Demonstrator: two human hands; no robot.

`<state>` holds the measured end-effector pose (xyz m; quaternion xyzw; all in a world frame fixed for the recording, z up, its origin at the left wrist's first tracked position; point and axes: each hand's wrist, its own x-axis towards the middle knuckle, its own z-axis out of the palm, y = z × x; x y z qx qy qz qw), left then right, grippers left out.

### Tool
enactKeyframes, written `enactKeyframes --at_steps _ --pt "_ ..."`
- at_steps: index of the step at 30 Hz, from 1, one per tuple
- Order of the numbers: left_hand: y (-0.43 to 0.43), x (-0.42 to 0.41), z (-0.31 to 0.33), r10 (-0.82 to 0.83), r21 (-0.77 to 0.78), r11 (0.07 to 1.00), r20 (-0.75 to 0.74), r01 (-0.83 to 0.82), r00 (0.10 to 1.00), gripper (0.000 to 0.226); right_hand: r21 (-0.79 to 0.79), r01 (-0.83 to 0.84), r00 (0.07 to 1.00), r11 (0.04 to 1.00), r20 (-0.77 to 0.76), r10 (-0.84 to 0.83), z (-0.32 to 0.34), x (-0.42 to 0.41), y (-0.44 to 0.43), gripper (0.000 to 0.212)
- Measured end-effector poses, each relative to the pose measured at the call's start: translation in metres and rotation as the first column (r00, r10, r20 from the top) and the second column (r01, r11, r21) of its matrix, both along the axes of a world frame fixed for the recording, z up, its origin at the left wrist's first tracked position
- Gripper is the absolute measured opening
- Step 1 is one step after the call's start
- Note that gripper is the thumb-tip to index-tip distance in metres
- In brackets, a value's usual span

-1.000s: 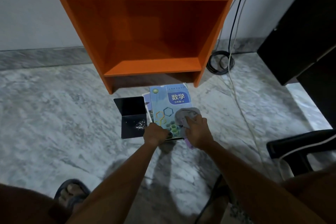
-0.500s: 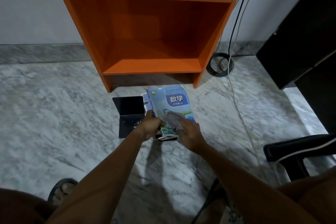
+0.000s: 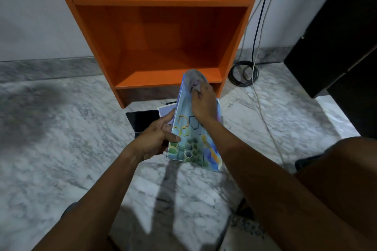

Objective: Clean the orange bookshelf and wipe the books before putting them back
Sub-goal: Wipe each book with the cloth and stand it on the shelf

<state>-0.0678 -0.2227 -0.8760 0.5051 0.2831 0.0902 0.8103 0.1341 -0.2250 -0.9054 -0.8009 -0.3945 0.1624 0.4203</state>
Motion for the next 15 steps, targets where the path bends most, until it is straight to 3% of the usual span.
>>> enactKeyframes --at_steps 2,6,10,12,14,15 --pt "0.002 -0.006 0.010 0.014 0.015 1.000 0.023 -0.014 1.000 0.094 -0.062 0.148 0.984 0.987 -0.092 -0.154 -0.008 0.015 -0.002 0.055" --pt "0.002 -0.018 0.020 -0.029 0.083 0.996 0.015 0.028 0.999 0.093 -0.101 0.306 0.913 0.947 -0.250 -0.322 -0.017 0.010 -0.026 0.037" --pt "0.003 -0.029 0.029 0.028 0.096 0.995 0.023 -0.030 0.999 0.093 -0.205 0.418 0.758 0.885 -0.458 -0.464 -0.018 0.026 -0.037 0.030" --pt "0.007 -0.030 0.035 0.103 0.082 0.991 0.041 -0.106 0.994 0.091 -0.243 0.354 0.613 0.903 -0.669 -0.420 -0.021 0.044 -0.047 0.033" --pt "0.013 -0.030 0.040 0.184 0.053 0.981 0.078 -0.188 0.980 0.089 -0.138 0.236 0.375 0.962 -0.900 -0.221 -0.002 0.040 -0.058 0.057" --pt "0.017 -0.031 0.046 0.203 0.058 0.976 0.111 -0.210 0.973 0.089 -0.033 0.178 0.285 0.983 -0.955 -0.084 0.017 0.032 -0.064 0.058"
